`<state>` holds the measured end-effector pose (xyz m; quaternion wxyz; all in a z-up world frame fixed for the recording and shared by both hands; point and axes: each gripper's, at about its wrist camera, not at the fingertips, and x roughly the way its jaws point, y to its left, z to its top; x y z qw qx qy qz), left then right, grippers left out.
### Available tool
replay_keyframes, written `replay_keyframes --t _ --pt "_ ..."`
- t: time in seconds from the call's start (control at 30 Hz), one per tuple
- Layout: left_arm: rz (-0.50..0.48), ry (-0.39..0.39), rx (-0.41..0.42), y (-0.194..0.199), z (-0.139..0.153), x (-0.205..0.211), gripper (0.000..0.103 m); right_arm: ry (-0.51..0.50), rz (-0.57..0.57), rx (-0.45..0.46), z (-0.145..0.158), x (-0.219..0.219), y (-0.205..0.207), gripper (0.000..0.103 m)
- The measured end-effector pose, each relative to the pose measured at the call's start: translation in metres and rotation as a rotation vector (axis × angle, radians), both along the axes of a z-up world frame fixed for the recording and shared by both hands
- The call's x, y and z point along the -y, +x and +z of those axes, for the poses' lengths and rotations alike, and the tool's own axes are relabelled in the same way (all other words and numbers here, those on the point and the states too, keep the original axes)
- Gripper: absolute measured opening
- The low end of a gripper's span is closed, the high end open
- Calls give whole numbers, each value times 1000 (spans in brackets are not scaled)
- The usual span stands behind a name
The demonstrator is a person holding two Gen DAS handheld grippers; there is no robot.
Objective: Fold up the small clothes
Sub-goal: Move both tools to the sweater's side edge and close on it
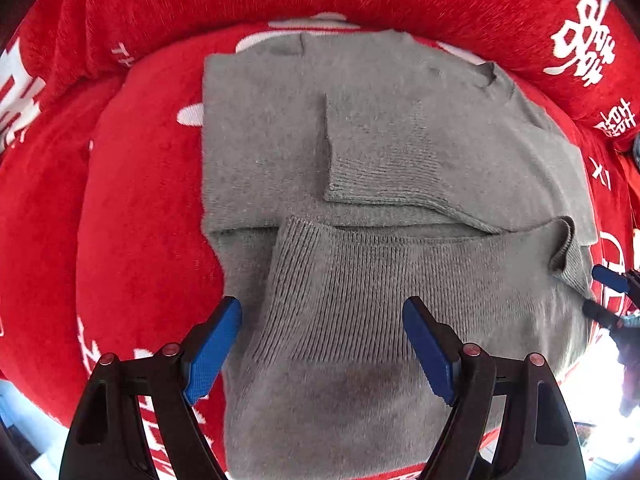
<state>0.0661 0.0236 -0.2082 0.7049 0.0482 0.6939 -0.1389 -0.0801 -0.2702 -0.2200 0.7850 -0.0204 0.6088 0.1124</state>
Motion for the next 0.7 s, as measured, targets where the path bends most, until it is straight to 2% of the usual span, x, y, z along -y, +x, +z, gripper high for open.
replay_keyframes --t 0.1,0.2,0.27,0.3,0.33,0.4,0.43,0.47,0.57,0.7 --pt "-12 -1 -15 1 -6 3 83 -104 76 50 -2 -15 -2 65" --pt "-33 9 -31 3 -11 7 82 -148 57 61 -11 -17 3 65" --pt "-50 -3 -43 4 -14 8 69 -154 25 42 -20 -14 10 65" --pt "-55 -6 -49 5 -16 8 67 -158 16 38 -23 -13 13 65" --pt "-58 -5 -48 5 -17 8 59 -167 9 40 -23 -14 14 62" --pt "-82 -23 -32 6 -15 7 38 -171 -25 42 -24 -12 16 40" --pt "-91 -34 -30 7 -14 5 19 -164 -54 38 -23 -10 16 11" --pt "-96 -44 -38 7 -14 4 8 -148 -95 31 -21 -7 17 10" --pt "-101 -77 -9 7 4 -2 8 -10 -250 31 -2 11 14 10" --pt "-103 -151 76 3 49 -12 8 35 -317 90 37 17 7 10"
